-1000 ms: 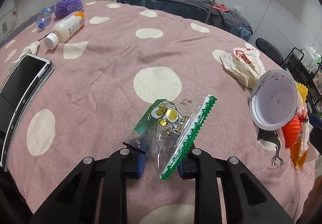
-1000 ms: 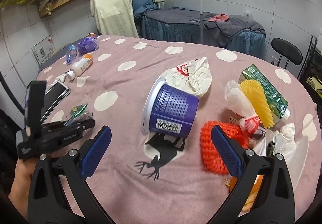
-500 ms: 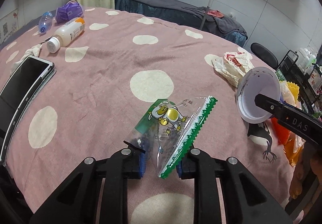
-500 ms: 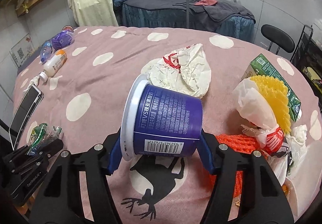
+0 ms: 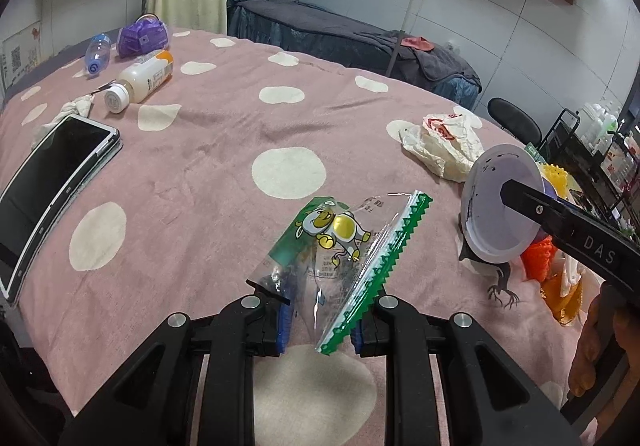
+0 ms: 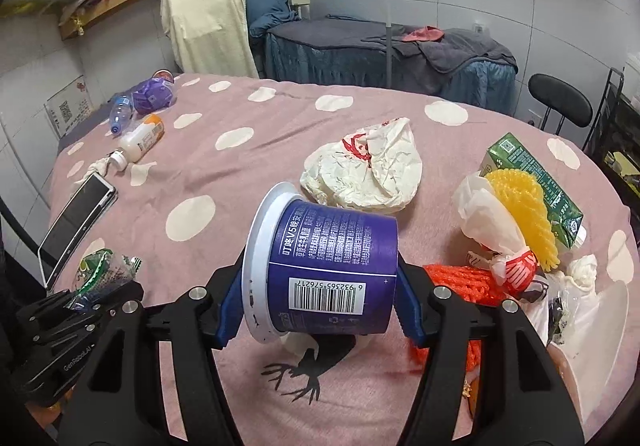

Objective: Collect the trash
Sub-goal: 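Carry the snack bag and yogurt cup over the brown trash bin with both tools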

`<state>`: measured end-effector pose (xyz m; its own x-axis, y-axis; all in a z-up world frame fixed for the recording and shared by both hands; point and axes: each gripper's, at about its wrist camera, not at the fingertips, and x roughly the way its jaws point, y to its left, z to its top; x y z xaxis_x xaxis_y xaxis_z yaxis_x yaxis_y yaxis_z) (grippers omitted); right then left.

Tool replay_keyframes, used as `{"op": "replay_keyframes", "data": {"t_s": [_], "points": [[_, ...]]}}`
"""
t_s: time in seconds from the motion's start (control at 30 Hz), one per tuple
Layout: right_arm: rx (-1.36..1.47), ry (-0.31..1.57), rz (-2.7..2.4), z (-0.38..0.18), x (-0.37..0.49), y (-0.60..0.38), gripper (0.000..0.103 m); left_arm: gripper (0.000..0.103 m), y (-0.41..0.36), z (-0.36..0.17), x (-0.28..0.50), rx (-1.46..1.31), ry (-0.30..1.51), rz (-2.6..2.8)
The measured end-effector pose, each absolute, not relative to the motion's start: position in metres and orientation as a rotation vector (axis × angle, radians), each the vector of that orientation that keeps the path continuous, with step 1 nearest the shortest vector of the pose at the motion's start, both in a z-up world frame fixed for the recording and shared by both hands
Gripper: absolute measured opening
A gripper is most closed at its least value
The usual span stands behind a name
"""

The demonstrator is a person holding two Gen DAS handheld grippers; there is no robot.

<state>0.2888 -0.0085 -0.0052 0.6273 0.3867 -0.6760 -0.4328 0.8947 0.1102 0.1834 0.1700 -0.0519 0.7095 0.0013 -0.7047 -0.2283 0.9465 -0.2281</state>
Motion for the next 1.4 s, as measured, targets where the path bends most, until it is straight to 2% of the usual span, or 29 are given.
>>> {"op": "replay_keyframes", "data": {"t_s": [0.33,0.7,1.03,1.4], "points": [[-0.014,0.677,0.559,0.024,0.233,-0.053,0.062,0.022,0.134,-0.023,0.151,-0.299,0.680,0.066],[0.048,0.572,0.460,0.045,0.178,-0.151,0.062,0.022,0.058,-0.002,0.133,-0.265,0.613,-0.097],[0.133,0.530,0.280,0.042,0.144,-0.254,0.062,0.022,-0.021,0.007,0.127,-0.222,0.583,-0.287],[0.223,0.565,-0.015,0.011,0.126,-0.379,0.062,0.022,-0.113,0.019,0.130,-0.171,0.575,-0.512]]}}
